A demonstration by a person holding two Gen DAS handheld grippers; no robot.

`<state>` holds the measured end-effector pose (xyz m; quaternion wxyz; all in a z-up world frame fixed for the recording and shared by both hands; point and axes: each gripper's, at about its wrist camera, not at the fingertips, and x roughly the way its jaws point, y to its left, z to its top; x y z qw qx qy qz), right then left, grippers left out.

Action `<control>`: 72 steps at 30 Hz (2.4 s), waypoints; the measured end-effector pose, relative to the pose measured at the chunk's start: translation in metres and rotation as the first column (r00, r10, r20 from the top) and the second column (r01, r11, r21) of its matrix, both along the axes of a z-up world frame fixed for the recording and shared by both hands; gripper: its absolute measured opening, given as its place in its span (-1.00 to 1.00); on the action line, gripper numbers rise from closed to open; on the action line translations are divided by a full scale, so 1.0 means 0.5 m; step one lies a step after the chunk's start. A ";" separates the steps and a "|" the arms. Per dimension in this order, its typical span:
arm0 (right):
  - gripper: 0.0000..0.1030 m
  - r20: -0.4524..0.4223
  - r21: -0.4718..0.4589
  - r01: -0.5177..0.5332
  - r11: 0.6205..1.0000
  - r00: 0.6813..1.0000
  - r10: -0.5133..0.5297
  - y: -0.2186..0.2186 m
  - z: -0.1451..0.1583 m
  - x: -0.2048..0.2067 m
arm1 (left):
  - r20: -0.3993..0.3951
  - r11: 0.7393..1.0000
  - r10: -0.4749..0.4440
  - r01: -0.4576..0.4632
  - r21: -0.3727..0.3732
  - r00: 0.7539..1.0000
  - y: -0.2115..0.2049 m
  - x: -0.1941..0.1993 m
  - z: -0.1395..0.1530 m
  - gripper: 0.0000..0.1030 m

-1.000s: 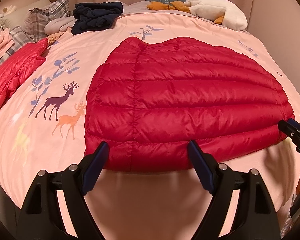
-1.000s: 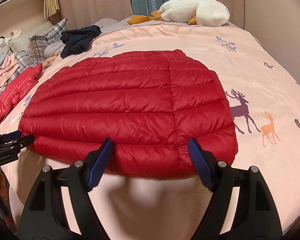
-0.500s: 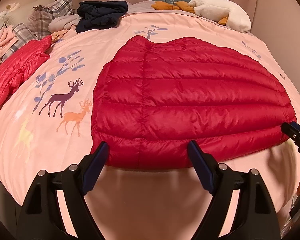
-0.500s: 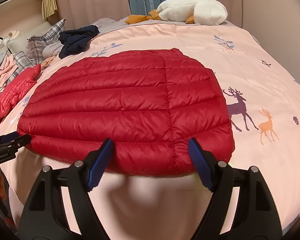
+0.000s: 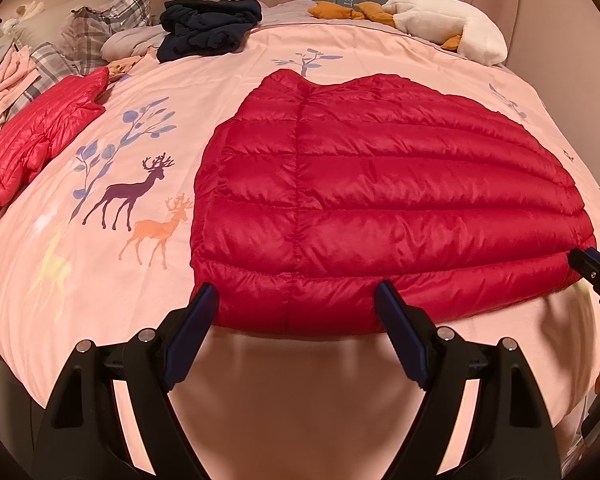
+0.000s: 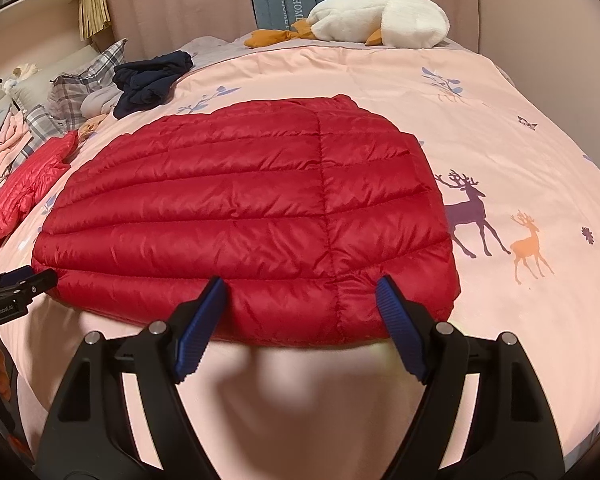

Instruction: Fold large clothes

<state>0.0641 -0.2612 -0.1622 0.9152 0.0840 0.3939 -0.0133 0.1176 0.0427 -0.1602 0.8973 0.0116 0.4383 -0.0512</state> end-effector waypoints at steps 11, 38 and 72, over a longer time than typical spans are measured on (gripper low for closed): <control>0.53 -0.007 -0.003 0.019 1.000 1.000 -0.019 -0.002 0.003 -0.004 | -0.003 1.000 0.014 -0.014 -0.004 1.000 0.011 -0.002 0.000 0.60; 0.61 -0.022 0.006 0.121 0.993 0.992 -0.121 -0.048 0.017 -0.030 | 0.002 0.997 0.073 -0.073 -0.015 0.997 0.052 -0.010 0.019 0.60; 0.96 0.418 -0.188 0.163 0.969 0.906 -0.071 0.080 0.500 -0.155 | 0.457 0.994 -0.110 0.095 0.056 0.883 -0.124 -0.167 0.480 0.97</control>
